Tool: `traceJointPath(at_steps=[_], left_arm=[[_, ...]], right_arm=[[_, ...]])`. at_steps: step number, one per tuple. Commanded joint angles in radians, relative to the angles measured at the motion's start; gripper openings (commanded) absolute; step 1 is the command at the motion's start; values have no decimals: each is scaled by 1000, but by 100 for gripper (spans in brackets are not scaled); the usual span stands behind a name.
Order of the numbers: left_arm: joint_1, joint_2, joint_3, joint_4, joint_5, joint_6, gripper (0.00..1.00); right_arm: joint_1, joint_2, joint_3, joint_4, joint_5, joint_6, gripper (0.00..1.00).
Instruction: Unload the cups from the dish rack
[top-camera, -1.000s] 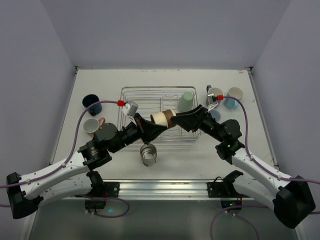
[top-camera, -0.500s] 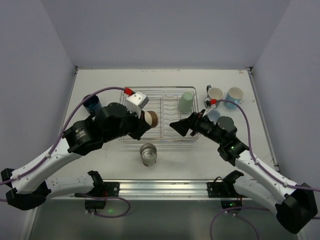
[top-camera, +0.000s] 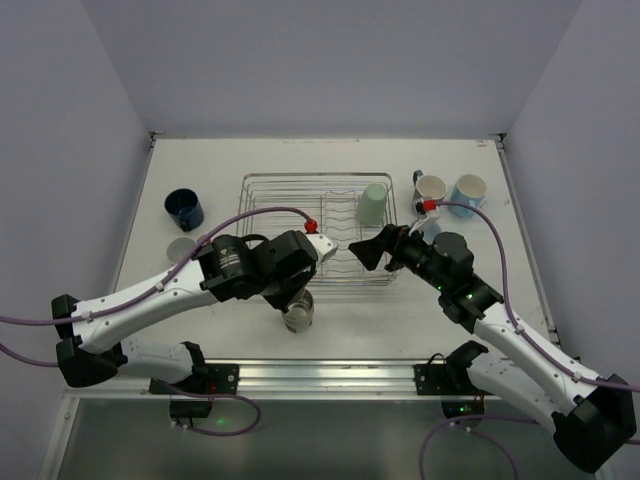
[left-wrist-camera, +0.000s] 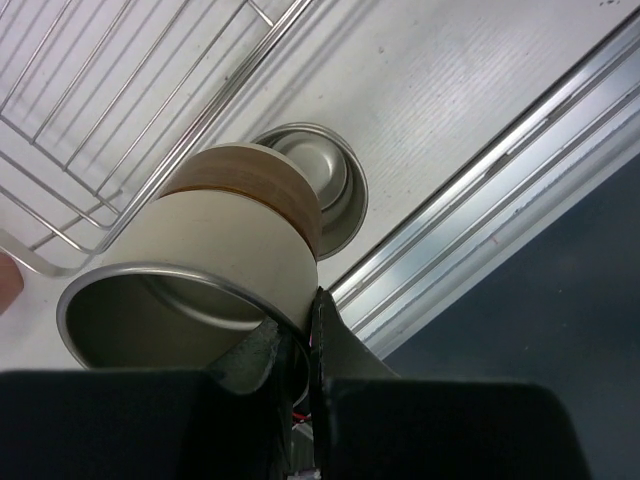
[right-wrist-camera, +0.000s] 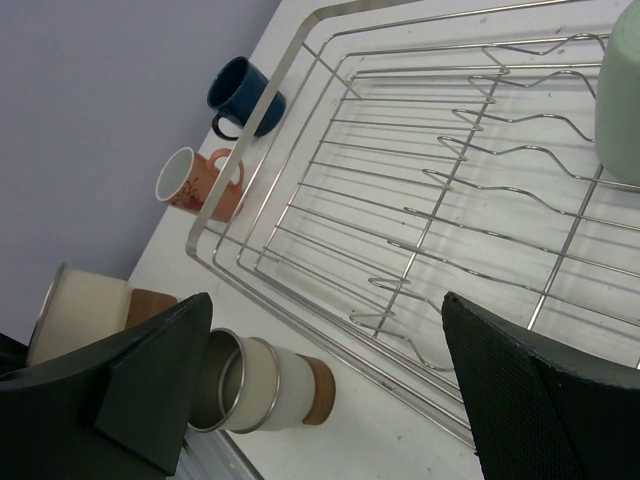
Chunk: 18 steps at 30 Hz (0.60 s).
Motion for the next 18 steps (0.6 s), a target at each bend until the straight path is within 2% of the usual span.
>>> traceJointPath(at_steps=[1, 5, 18], left_arm=[[-19, 29, 34, -76, 3, 43, 0], [-23, 54, 83, -90, 23, 56, 0], [-62, 92, 94, -101, 86, 44, 0]], right_arm=[[-3, 0, 46, -6, 37, -30, 99], [-5, 5, 46, -5, 48, -35, 99], [-20, 31, 46, -8, 57, -44, 99]])
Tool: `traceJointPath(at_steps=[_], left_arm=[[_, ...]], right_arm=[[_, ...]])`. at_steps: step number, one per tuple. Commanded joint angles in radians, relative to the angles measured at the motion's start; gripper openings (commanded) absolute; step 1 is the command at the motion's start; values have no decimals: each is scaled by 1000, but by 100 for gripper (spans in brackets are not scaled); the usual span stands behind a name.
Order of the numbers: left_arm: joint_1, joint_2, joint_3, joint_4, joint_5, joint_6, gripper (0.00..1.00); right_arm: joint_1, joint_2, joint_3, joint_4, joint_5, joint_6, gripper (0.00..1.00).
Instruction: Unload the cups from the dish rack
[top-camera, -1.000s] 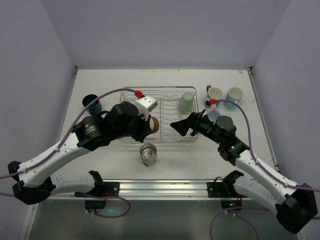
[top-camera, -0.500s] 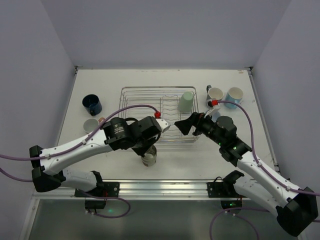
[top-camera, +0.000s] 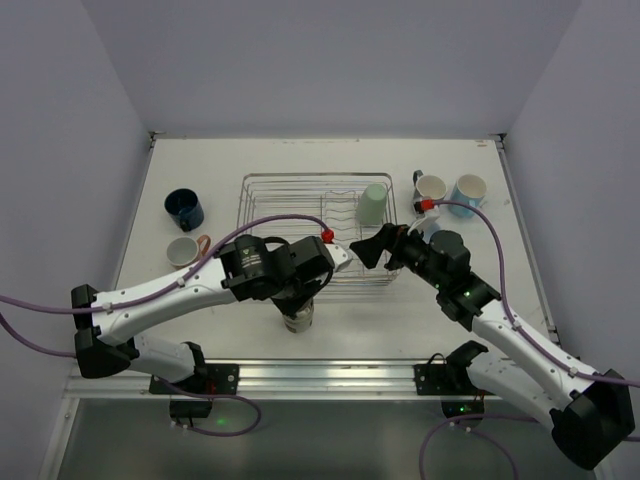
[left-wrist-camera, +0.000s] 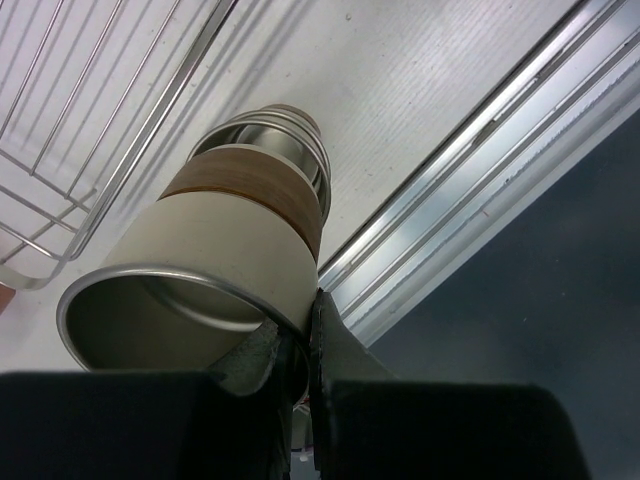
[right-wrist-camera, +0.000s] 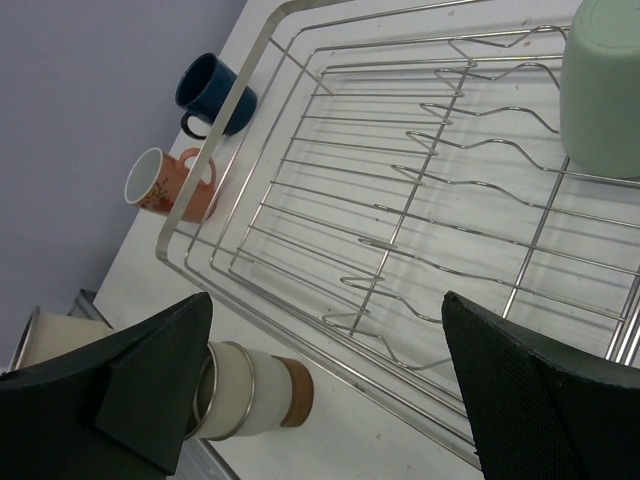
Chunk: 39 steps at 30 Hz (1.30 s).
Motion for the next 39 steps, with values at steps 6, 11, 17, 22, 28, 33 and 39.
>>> traceJointPath(at_steps=[6, 11, 17, 22, 28, 33, 39], left_arm=[[-18, 0, 36, -47, 70, 24, 0], [-24, 20, 25, -41, 67, 33, 0], [-24, 40, 5, -39, 18, 38, 0], [-24, 47, -1, -35, -7, 36, 1], [-24, 52, -14, -33, -13, 41, 12], [-24, 52, -16, -26, -16, 39, 20], [-24, 50, -7, -21, -36, 39, 30]], right_arm=[[-11, 2, 46, 7, 21, -22, 99], [-12, -3, 43, 7, 21, -22, 99], [-15, -8, 37, 7, 16, -22, 99], [-15, -8, 34, 10, 14, -20, 99], [-15, -4, 29, 13, 16, -18, 99], [-15, -8, 29, 12, 22, -18, 99], [-15, -9, 28, 13, 22, -17, 99]])
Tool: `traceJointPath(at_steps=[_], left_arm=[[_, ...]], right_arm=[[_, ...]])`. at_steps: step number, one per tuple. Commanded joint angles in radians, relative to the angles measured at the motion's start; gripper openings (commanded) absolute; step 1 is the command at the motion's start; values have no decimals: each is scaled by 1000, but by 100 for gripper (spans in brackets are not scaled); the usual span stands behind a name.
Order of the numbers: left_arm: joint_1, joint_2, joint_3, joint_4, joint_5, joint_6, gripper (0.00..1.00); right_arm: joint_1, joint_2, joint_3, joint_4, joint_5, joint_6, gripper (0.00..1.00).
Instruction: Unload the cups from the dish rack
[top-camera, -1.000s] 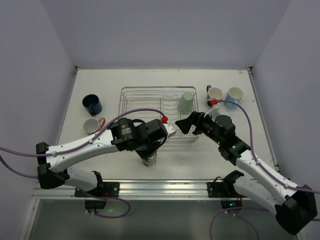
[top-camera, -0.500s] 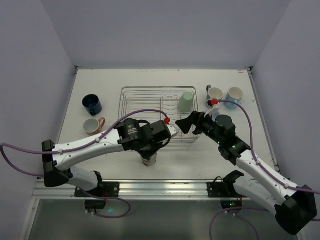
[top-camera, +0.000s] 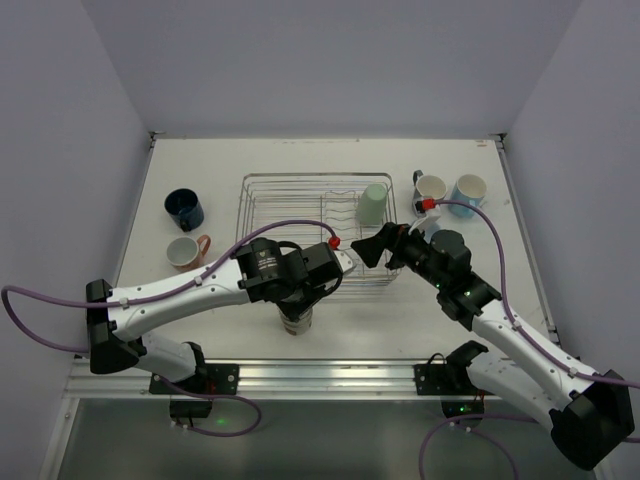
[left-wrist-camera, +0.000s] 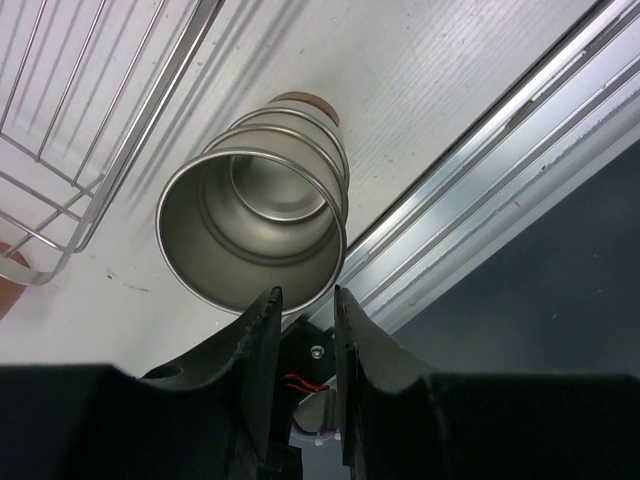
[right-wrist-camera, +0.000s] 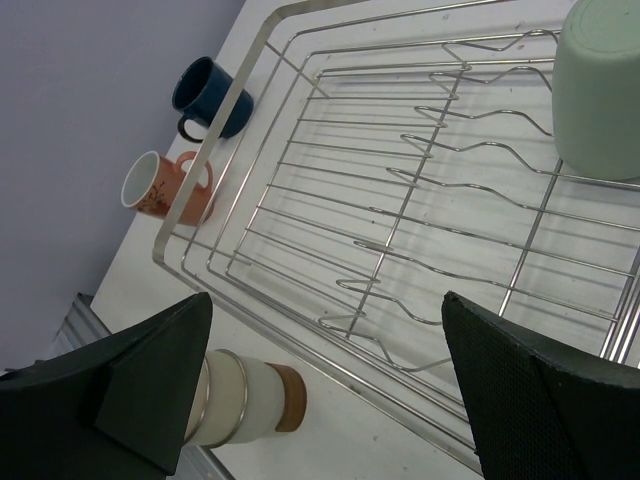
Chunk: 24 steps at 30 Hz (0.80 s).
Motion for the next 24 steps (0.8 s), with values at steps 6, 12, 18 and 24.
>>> traceJointPath(at_steps=[6, 12, 18, 24], left_arm=[[-7, -10, 69, 16, -58, 19, 38], [-7, -30, 132, 190, -139, 28, 41], [6, -15, 123, 431, -211, 65, 44], [8, -64, 31, 625, -248, 60, 44]], right_arm=[[-6, -9, 34, 1, 53, -17, 99], [-4, -26, 49, -39, 126, -7, 98], [-4, -161, 58, -100, 260, -5, 64], [-6, -30, 181, -214, 324, -71, 40]])
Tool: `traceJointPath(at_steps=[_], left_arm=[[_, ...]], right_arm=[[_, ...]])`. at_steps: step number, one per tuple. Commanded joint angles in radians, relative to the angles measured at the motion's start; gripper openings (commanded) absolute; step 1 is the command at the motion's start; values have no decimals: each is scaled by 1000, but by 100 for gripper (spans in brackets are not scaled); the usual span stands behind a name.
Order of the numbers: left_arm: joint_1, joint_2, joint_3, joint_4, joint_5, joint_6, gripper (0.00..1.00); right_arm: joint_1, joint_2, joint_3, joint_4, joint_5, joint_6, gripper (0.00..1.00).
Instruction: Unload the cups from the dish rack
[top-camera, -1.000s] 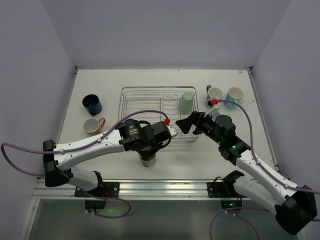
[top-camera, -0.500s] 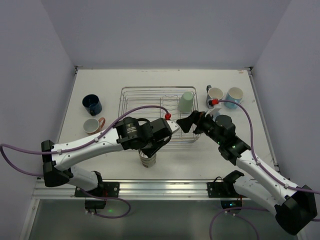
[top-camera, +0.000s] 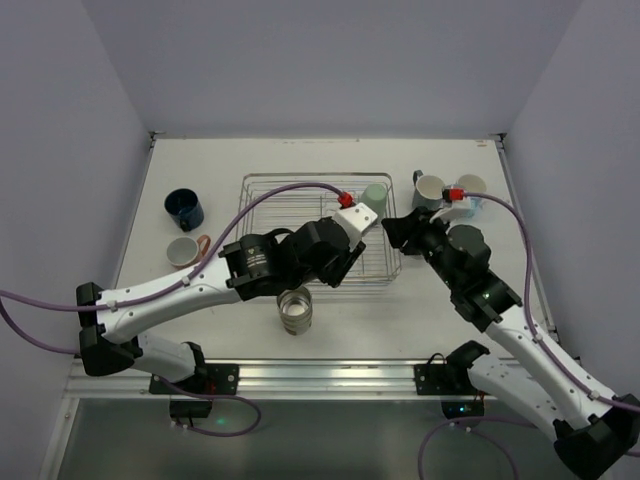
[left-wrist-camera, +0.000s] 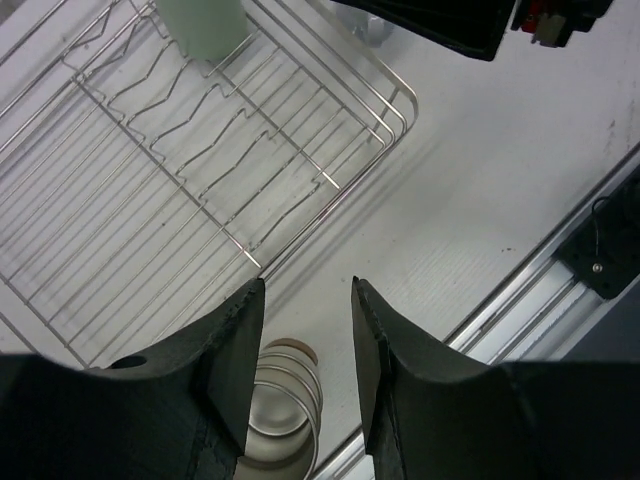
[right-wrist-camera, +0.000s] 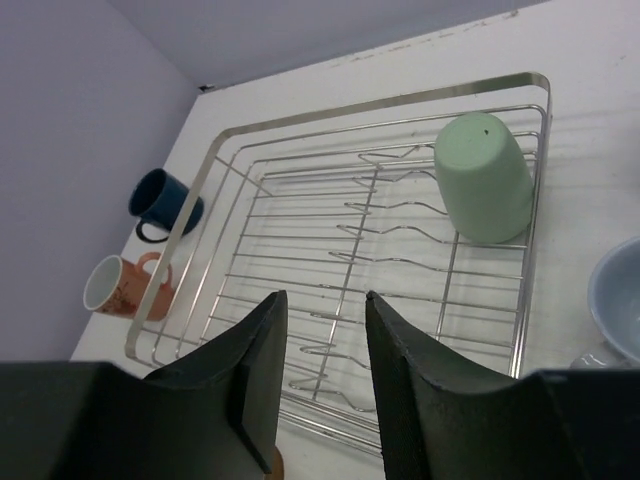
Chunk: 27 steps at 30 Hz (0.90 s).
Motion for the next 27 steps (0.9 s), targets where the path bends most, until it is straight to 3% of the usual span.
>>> traceJointPath(at_steps=[1, 10, 19, 27], left_arm=[[6, -78, -52, 188, -66, 21, 44], [8, -337, -291, 305, -203, 33, 54], [8, -517, -501, 354, -286, 75, 58], [8, -589, -567, 411, -313, 104, 58]], right_arm=[[-5, 112, 113, -75, 98, -57, 40], [-21, 493, 361, -137, 236, -172, 72], [-64, 773, 558, -154, 245, -206, 72], [-81, 977, 691, -172, 302, -230, 75]])
